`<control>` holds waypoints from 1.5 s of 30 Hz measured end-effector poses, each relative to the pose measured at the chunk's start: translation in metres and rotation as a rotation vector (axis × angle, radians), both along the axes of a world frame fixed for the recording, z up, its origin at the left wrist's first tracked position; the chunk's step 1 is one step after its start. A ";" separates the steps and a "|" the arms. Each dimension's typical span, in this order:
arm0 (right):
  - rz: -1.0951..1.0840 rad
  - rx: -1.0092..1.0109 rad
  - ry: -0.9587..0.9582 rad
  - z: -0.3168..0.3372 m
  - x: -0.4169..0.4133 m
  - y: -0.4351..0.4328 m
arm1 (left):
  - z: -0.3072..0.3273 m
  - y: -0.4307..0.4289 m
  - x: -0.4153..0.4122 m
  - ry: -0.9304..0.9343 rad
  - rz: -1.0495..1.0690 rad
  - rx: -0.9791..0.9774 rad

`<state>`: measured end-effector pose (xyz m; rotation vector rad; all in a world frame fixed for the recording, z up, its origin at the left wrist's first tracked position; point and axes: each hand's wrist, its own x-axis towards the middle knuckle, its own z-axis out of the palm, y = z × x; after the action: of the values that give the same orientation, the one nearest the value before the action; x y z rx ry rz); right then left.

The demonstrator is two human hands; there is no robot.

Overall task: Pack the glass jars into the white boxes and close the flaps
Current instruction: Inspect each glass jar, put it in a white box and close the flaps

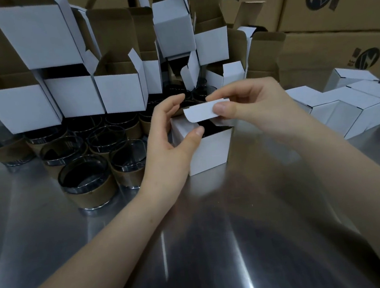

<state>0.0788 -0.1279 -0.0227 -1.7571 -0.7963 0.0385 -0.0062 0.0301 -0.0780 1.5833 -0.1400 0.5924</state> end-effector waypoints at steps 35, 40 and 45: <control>0.021 -0.296 -0.101 0.006 0.010 -0.019 | 0.002 -0.001 -0.003 0.045 0.116 0.210; 0.023 -0.340 -0.114 0.006 0.011 -0.018 | 0.000 -0.004 -0.003 0.048 0.174 0.337; 0.037 -0.362 -0.115 0.005 0.012 -0.019 | -0.004 -0.003 0.000 0.050 0.202 0.413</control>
<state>0.0903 -0.1468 -0.0174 -2.1003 -0.9500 0.1139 -0.0063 0.0273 -0.0820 2.0277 -0.0667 0.7115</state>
